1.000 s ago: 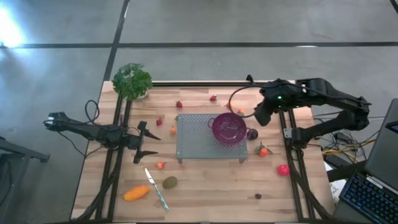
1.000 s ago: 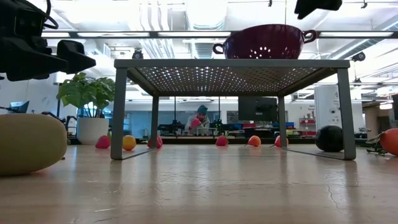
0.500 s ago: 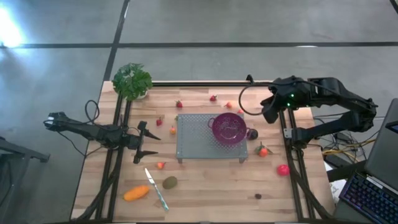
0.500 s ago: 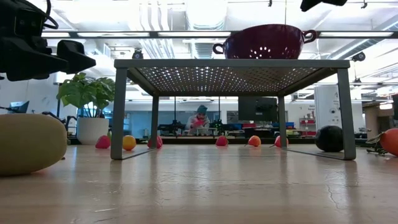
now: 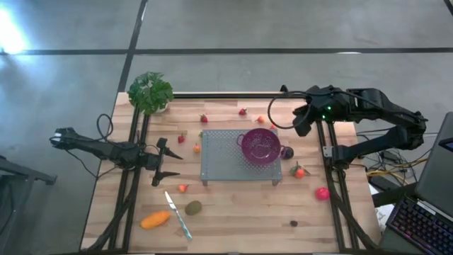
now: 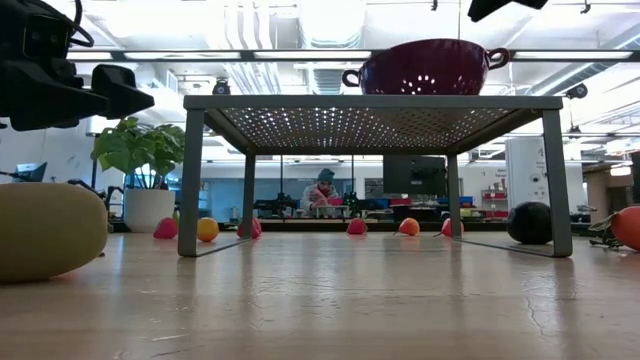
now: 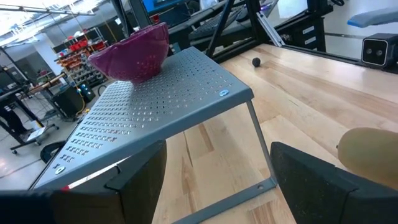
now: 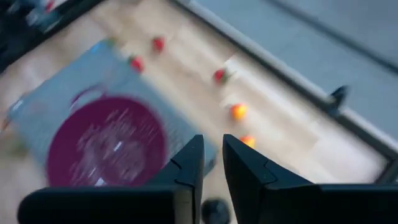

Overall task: Pick & Place Fruit
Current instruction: Put the black cherry in the purple strainer bowl on the shelf

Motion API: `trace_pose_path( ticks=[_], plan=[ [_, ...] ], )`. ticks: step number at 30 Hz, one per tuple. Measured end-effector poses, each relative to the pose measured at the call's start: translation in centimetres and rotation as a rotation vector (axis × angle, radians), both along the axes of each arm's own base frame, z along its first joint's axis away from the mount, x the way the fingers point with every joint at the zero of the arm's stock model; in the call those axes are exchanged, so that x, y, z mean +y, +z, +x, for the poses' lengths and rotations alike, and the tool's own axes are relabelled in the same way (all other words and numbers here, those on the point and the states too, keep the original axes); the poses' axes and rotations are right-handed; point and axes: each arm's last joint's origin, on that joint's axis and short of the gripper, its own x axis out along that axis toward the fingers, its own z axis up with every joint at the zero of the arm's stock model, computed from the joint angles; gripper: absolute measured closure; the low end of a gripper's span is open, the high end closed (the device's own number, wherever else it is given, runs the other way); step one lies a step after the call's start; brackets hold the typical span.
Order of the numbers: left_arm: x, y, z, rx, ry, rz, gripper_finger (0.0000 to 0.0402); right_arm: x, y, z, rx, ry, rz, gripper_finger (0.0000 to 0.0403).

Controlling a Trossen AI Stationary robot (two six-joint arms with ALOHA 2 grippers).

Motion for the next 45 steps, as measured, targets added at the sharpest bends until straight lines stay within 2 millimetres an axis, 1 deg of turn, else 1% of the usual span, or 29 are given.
trace_pose_path(
  ticks=[3,8,11,15,23,29,33,39,41,45],
  plan=[
    [0.0,0.0,0.0,0.0,0.0,0.0,0.011,-0.2,0.1,0.0,-0.013,-0.068,-0.049,0.033],
    [0.0,0.0,0.0,0.0,0.0,0.0,0.011,-0.3,-0.1,0.4,-0.039,-0.084,-0.051,0.0312],
    [0.0,0.0,0.0,0.0,0.0,0.0,0.011,-0.5,-0.3,0.6,-0.037,-0.12,-0.093,0.0302],
    [0.0,0.0,0.0,0.0,0.0,0.0,0.011,-0.7,-1.5,1.1,-0.012,-0.172,-0.147,0.029],
    [0.0,0.0,0.0,0.0,0.0,0.0,0.011,-0.9,-3.9,2.2,0.003,-0.203,-0.16,0.0266],
    [0.0,0.0,0.0,0.0,0.0,0.0,0.011,-1.1,-4.5,1.6,-0.045,-0.325,-0.195,0.025],
    [0.0,0.0,0.0,0.0,0.0,0.0,0.011,-1.1,-5.3,1.8,-0.054,-0.335,-0.188,0.0239],
    [0.0,0.0,0.0,0.0,0.0,0.0,0.011,-1.2,-7.1,2.6,-0.024,-0.302,-0.214,0.0222],
    [0.0,0.0,0.0,0.0,0.0,0.0,0.011,-1.2,-7.8,2.7,-0.03,-0.315,-0.202,0.0217],
    [0.0,0.0,0.0,0.0,0.0,0.0,0.011,-1.2,-8.9,2.3,-0.056,-0.373,-0.159,0.0208]
  ],
)
